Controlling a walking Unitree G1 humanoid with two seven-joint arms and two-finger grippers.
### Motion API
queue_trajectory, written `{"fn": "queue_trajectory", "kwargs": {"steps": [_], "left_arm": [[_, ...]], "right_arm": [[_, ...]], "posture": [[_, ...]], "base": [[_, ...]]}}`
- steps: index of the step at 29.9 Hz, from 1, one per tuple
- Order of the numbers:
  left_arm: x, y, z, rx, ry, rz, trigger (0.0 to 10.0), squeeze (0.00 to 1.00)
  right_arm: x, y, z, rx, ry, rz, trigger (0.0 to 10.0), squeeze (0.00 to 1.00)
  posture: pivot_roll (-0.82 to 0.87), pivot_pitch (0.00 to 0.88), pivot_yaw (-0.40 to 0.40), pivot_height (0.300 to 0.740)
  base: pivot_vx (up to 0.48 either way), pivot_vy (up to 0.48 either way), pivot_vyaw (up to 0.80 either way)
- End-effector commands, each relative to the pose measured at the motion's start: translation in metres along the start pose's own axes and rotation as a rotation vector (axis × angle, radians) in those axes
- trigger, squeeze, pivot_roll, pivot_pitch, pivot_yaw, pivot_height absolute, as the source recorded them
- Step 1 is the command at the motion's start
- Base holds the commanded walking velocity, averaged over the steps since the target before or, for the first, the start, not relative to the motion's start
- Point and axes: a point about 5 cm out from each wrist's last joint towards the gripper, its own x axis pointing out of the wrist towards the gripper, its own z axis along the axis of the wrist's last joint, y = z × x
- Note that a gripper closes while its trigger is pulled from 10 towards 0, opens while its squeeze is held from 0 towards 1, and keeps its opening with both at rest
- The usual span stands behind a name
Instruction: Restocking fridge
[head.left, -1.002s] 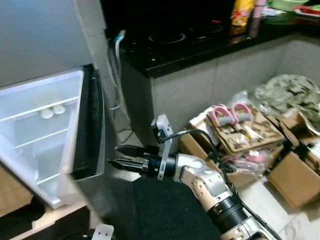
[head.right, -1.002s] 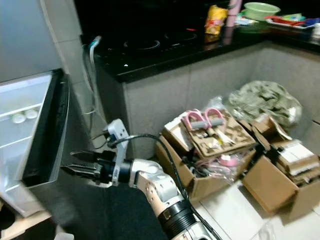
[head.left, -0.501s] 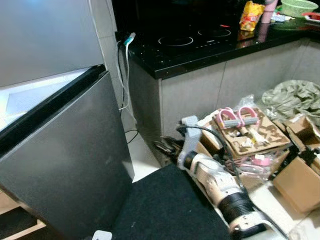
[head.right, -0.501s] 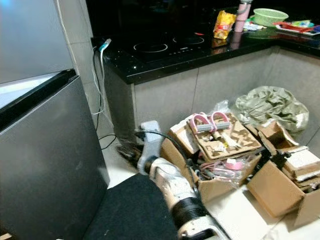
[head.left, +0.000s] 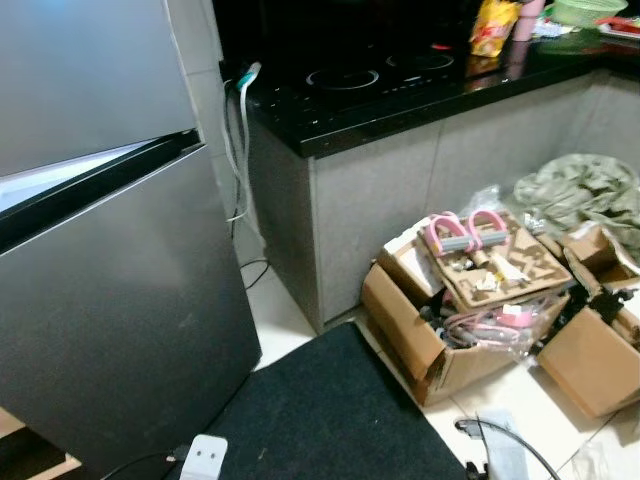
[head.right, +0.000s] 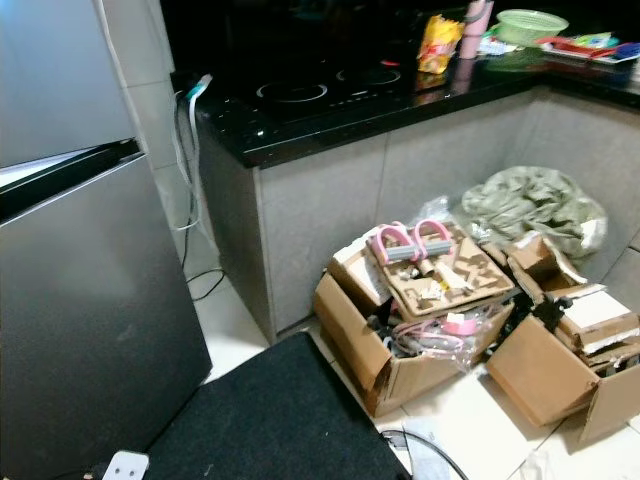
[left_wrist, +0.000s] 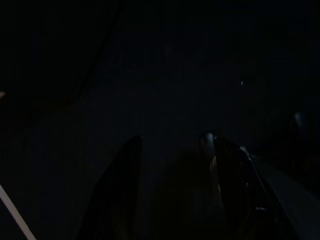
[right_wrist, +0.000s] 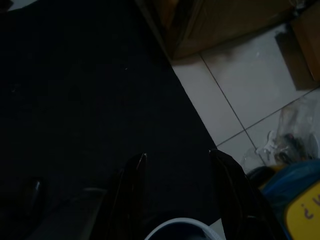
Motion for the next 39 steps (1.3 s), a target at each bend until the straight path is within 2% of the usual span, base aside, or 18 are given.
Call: {"fn": "queue_trajectory", "kwargs": {"steps": [1,3,6,12,19,28,35,39], "left_arm": [[0.002,-0.005,0.004,-0.01,-0.011,-0.011,10.0,0.0],[0.006,-0.011,0.024,-0.013,-0.076,-0.032,10.0,0.0],[0.009,-0.014,0.038,-0.028,-0.123,-0.041,10.0,0.0],[0.01,-0.02,0.05,-0.012,-0.172,-0.05,10.0,0.0],[0.009,-0.024,0.053,-0.012,-0.196,-0.058,10.0,0.0],[0.007,-0.019,0.06,-0.011,-0.243,-0.056,10.0,0.0],[0.007,-0.017,0.06,-0.022,-0.226,-0.054,10.0,0.0],[0.005,-0.019,0.069,0.009,-0.282,-0.059,10.0,0.0]], "right_arm": [[-0.001,0.0,-0.008,0.014,-0.006,-0.014,10.0,0.0],[-0.003,-0.001,-0.013,0.032,-0.017,-0.036,10.0,0.0],[-0.003,0.0,-0.011,0.032,-0.039,-0.03,10.0,0.0],[-0.001,0.009,-0.003,0.007,-0.083,0.013,10.0,0.0],[0.0,0.013,0.004,-0.004,-0.116,0.028,10.0,0.0],[0.0,0.015,0.01,-0.018,-0.144,0.047,10.0,0.0],[0.001,0.014,0.012,-0.024,-0.15,0.046,10.0,0.0],[0.001,0.014,0.011,-0.011,-0.156,0.028,10.0,0.0]], "posture": [[-0.06,0.033,0.055,0.74],[-0.06,0.033,0.058,0.74],[-0.06,0.033,0.058,0.74],[-0.06,0.031,0.055,0.74],[-0.07,0.027,0.055,0.74],[-0.06,0.018,0.052,0.74],[-0.06,0.011,0.053,0.74],[-0.07,0.005,0.055,0.74]], "base": [[0.0,0.0,0.8],[0.0,0.0,0.8],[0.0,0.0,0.8],[0.0,0.0,0.8],[0.0,0.0,0.8],[0.0,0.0,0.8],[0.0,0.0,0.8],[0.0,0.0,0.0]]}}
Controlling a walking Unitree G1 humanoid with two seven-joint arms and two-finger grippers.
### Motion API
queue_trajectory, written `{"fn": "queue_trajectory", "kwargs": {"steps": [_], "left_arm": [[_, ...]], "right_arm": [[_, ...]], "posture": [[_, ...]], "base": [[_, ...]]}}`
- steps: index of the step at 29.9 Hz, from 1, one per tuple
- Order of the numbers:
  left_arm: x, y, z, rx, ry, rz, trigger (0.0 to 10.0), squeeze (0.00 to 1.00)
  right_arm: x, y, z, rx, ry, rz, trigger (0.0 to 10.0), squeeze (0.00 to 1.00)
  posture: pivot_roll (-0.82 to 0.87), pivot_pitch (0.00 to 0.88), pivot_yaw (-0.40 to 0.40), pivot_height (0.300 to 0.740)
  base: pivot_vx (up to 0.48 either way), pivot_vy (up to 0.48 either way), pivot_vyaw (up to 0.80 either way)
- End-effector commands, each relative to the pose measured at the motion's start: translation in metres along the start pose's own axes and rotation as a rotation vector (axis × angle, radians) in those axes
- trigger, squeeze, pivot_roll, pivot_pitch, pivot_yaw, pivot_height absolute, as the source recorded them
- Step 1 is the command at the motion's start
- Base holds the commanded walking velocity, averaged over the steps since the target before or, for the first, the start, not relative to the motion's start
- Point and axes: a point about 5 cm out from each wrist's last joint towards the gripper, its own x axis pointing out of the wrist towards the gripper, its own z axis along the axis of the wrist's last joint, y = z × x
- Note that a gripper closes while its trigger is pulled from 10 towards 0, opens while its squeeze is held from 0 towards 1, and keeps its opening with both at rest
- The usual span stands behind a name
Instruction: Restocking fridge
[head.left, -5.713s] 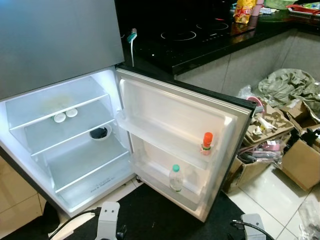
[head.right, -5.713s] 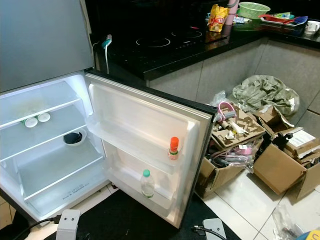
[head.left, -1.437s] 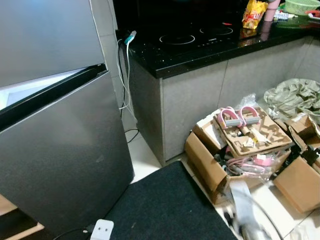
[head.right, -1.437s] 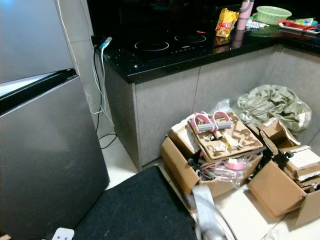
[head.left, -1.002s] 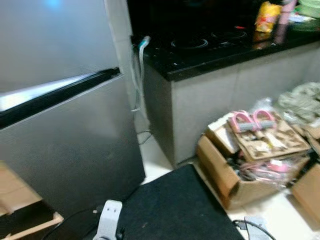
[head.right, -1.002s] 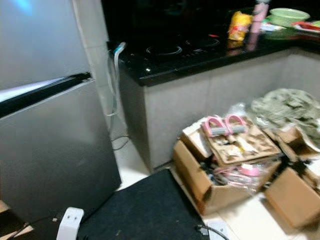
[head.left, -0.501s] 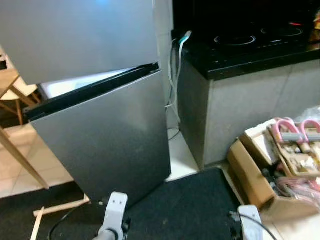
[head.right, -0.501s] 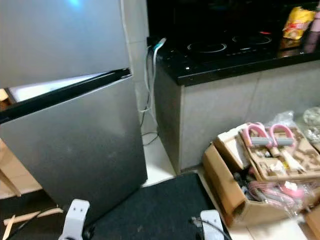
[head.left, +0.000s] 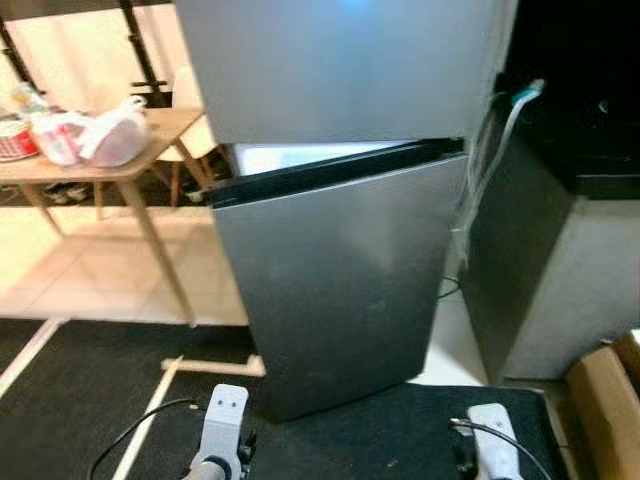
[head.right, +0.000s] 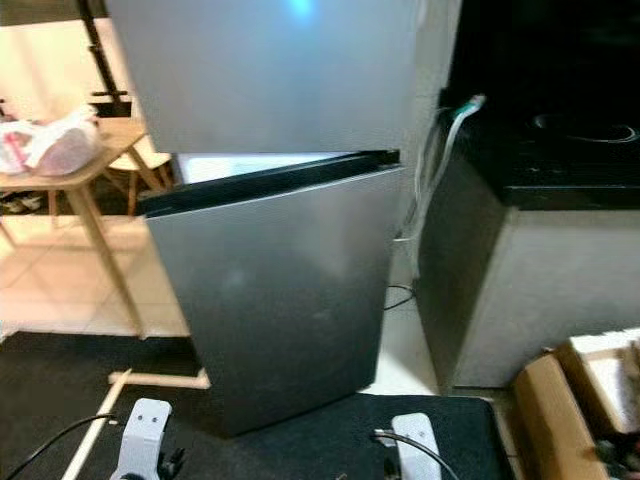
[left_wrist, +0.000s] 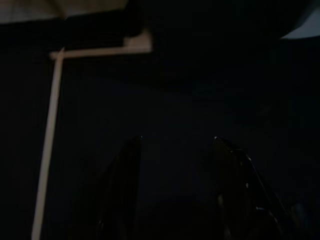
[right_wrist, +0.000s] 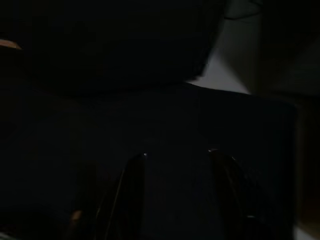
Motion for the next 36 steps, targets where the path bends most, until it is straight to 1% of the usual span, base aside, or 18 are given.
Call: {"fn": "queue_trajectory", "kwargs": {"steps": [1,5,9,14,19,24,29,36], "left_arm": [[0.0015,0.0004,0.0088,0.019,-0.039,-0.009,10.0,0.0],[0.0033,-0.0015,0.0148,-0.007,-0.067,-0.015,10.0,0.0],[0.0047,-0.0036,0.0173,-0.014,-0.068,-0.019,10.0,0.0],[0.0048,-0.0034,0.016,-0.015,-0.06,-0.02,10.0,0.0],[0.0041,-0.0033,0.0133,-0.018,-0.053,-0.019,10.0,0.0],[0.0038,-0.0033,0.0117,-0.021,-0.048,-0.018,10.0,0.0],[0.0032,-0.0031,0.0086,-0.028,-0.039,-0.017,10.0,0.0],[0.0037,-0.0027,0.0089,-0.028,-0.037,-0.015,10.0,0.0]], "right_arm": [[-0.003,-0.006,-0.0091,0.019,0.023,-0.033,10.0,0.0],[-0.0036,-0.0066,-0.0113,0.02,0.03,-0.041,10.0,0.0],[-0.0036,-0.0071,-0.0112,0.017,0.028,-0.047,10.0,0.0],[-0.0039,-0.0066,-0.0117,0.003,0.025,-0.045,10.0,0.0],[-0.0039,-0.0055,-0.0117,0.027,0.02,-0.046,10.0,0.0],[-0.0035,-0.0045,-0.011,0.025,0.019,-0.043,10.0,0.0],[-0.0021,-0.0022,-0.0054,0.041,-0.008,-0.031,10.0,0.0],[-0.0016,-0.003,-0.0039,0.044,-0.012,-0.032,10.0,0.0]], "posture": [[-0.07,0.005,0.055,0.74],[-0.06,0.002,0.056,0.74],[-0.06,0.001,0.057,0.74],[-0.06,0.001,0.059,0.74],[-0.06,0.002,0.06,0.74],[-0.06,0.004,0.059,0.74],[-0.06,0.005,0.058,0.74],[-0.06,0.004,0.058,0.74]], "base": [[0.0,0.0,0.0],[0.0,0.0,0.0],[0.0,0.0,0.0],[0.28,0.0,0.0],[0.281,0.0,0.0],[0.283,0.0,0.0],[0.28,0.0,0.0],[0.273,0.0,0.0]]}}
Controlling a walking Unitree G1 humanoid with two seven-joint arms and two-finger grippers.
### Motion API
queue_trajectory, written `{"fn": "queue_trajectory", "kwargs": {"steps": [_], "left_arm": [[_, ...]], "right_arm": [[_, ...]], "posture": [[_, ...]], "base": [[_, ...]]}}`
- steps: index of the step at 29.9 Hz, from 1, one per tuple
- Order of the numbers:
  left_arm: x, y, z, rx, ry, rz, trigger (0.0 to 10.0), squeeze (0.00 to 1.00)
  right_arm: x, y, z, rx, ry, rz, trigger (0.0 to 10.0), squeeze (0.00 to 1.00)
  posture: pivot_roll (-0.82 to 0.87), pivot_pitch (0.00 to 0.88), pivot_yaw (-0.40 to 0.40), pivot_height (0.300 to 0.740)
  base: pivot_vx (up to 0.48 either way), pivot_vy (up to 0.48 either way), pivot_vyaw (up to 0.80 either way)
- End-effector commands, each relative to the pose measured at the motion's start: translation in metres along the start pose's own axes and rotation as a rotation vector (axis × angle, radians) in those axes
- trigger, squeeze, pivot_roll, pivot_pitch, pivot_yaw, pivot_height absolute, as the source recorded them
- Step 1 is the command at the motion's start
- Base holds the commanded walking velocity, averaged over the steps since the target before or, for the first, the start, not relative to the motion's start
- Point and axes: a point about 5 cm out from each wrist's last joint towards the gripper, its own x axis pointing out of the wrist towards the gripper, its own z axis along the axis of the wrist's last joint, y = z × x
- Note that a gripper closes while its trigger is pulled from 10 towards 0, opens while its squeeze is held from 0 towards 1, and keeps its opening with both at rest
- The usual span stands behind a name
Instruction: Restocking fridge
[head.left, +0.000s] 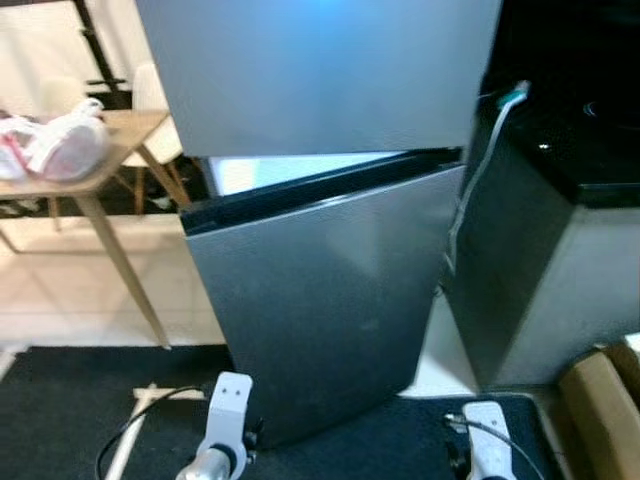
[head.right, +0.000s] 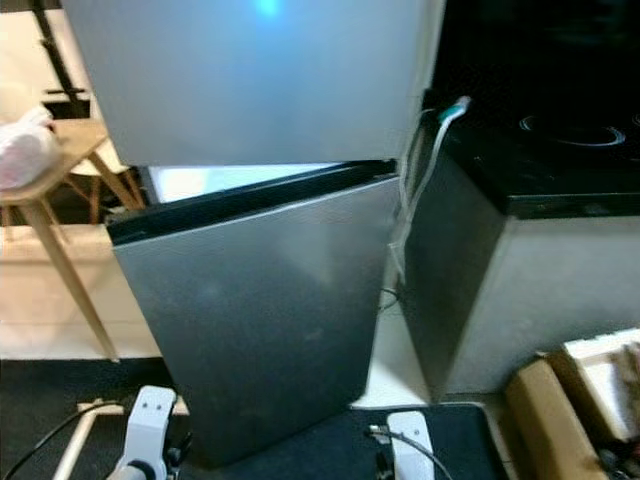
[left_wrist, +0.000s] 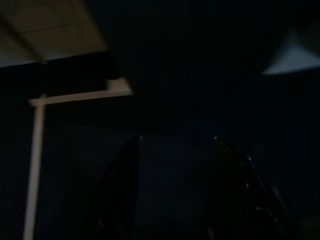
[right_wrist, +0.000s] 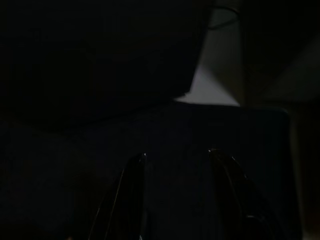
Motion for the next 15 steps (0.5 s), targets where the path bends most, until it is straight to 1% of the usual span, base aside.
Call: {"fn": "queue_trajectory", "kwargs": {"steps": [1,15], "left_arm": [[-0.0004,0.0024,-0.0016,-0.004,0.007,0.008,10.0,0.0],[-0.0005,0.0005,-0.005,-0.009,0.019,0.007,10.0,0.0]], "right_arm": [[0.0007,0.0002,0.0024,0.011,-0.009,-0.003,10.0,0.0],[0.0003,-0.0043,0.0018,0.014,-0.007,-0.015,10.0,0.0]], "posture": [[-0.06,0.005,0.058,0.74],[-0.06,0.016,0.059,0.74]], "base": [[0.266,0.0,0.0],[0.26,0.0,0.0]]}}
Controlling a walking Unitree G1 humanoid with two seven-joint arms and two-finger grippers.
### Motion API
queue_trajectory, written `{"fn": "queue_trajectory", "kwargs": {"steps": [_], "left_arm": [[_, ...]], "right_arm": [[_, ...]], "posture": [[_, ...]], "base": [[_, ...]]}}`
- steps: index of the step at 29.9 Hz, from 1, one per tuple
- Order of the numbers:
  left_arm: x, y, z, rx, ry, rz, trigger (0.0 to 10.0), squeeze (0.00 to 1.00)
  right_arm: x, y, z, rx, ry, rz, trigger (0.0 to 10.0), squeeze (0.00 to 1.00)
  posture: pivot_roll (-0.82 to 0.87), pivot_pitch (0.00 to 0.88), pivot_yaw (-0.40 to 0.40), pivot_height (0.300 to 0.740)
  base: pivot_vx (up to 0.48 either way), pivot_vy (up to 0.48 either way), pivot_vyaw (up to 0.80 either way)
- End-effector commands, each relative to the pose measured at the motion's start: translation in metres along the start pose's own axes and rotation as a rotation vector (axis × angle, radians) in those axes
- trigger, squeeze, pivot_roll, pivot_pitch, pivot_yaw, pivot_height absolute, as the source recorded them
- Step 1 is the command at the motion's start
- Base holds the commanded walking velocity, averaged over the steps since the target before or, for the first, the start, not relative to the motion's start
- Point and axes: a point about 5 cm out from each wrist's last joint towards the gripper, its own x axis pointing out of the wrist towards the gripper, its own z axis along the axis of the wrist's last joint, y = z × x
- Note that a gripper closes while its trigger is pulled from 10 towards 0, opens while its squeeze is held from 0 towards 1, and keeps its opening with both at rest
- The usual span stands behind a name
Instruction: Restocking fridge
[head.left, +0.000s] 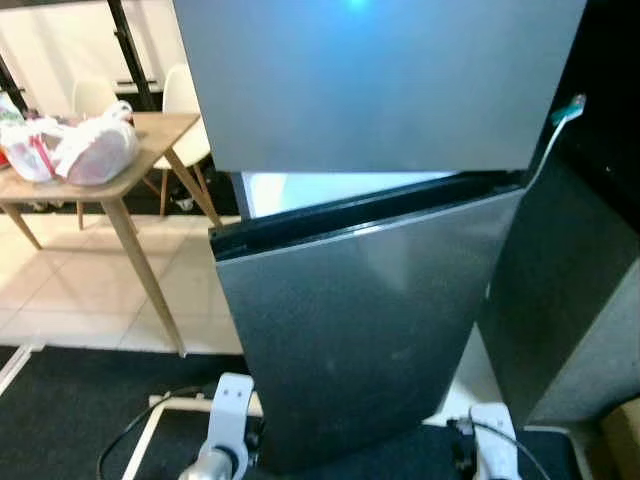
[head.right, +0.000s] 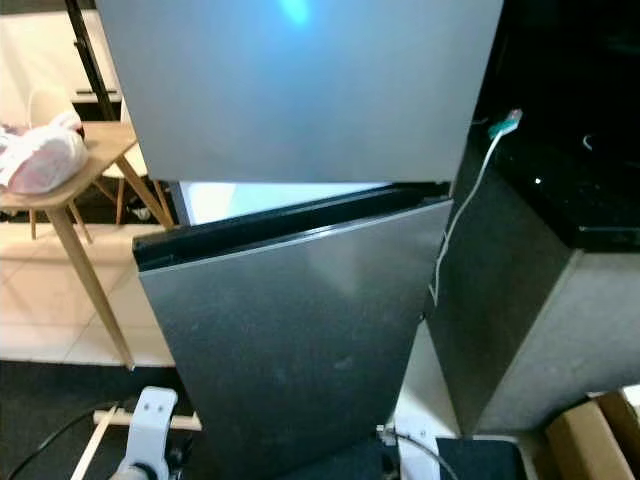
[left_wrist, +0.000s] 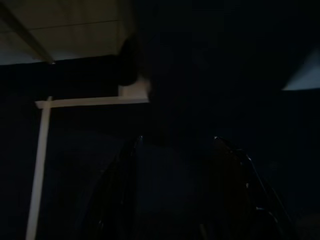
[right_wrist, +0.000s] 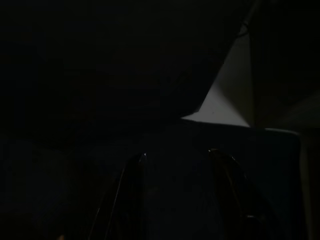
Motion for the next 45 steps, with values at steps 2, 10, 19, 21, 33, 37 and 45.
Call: {"fn": "queue_trajectory", "kwargs": {"steps": [2,10,19,21,33,37,45], "left_arm": [[-0.001,0.0,-0.004,-0.003,0.014,0.002,10.0,0.0],[0.0,-0.011,-0.002,0.099,-0.006,-0.092,10.0,0.0],[0.0,-0.034,0.001,0.292,-0.035,-0.26,10.0,0.0],[0.0,-0.041,0.001,0.33,-0.042,-0.311,10.0,0.0],[0.015,-0.03,0.044,0.501,-0.119,-0.301,10.0,0.0],[0.019,-0.011,0.064,0.485,-0.147,-0.212,10.0,0.0],[0.016,0.044,0.135,0.515,-0.379,0.129,10.0,0.0]], "right_arm": [[0.0,0.0,0.0,0.003,-0.003,-0.003,10.0,0.0],[0.0,-0.001,0.0,0.006,-0.003,-0.006,10.0,0.0],[0.0,-0.003,0.0,0.006,0.0,-0.008,10.0,0.0],[0.0,-0.004,0.0,0.006,0.001,-0.008,10.0,0.0],[0.0,-0.003,0.002,0.002,-0.004,-0.012,10.0,0.0],[0.001,-0.004,0.003,0.0,-0.006,-0.014,10.0,0.0],[0.0,-0.002,0.002,0.002,-0.009,-0.012,10.0,0.0]], "posture": [[-0.06,0.017,0.06,0.74],[-0.06,0.021,0.057,0.74],[-0.06,0.025,0.056,0.74],[-0.06,0.027,0.056,0.74],[-0.07,0.027,0.056,0.74],[-0.07,0.026,0.058,0.74],[-0.07,0.028,0.057,0.74]], "base": [[0.247,0.0,0.0],[0.124,0.0,0.0],[0.0,0.0,0.0],[0.0,0.0,0.0],[0.0,0.0,0.0],[0.0,0.0,0.0],[0.0,0.0,0.0]]}}
